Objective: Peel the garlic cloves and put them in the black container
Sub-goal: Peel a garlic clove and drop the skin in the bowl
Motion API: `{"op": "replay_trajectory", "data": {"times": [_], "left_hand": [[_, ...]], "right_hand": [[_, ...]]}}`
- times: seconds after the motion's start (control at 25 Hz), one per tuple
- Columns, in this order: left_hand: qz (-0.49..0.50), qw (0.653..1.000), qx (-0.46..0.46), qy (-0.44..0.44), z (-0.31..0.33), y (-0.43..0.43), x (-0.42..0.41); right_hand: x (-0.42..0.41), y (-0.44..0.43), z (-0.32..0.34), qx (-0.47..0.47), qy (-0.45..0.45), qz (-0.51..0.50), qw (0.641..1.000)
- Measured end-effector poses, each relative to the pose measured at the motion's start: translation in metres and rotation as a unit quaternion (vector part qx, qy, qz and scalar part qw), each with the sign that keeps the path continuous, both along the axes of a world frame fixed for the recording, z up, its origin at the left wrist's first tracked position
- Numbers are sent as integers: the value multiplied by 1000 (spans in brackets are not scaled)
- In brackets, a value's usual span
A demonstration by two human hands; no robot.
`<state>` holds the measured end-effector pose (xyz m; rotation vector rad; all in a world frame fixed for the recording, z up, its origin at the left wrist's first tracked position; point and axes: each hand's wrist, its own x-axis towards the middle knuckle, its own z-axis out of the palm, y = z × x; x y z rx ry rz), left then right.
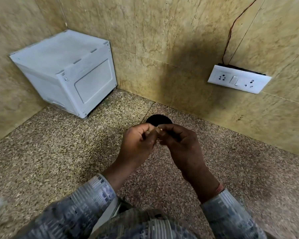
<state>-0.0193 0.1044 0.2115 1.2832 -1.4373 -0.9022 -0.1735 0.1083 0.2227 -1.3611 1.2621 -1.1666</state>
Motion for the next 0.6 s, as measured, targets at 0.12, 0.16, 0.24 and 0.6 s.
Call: {"op": "replay_trajectory", "data": {"times": [0.12,0.16,0.24,0.6], "left_hand": [[-10,997,-36,-74,2,-13,18],[-20,996,-37,-79,2,-16,22],[-36,999,12,-22,-1,-21,28],[-77,949,204,229,-27,-40,38]], "right_hand": [[12,-10,0,4,50,-17,999],[15,-12,0,17,41,-27,999],[25,-15,2,73,-62,-50,994],[60,-13,-6,204,-328,-121,914]]}}
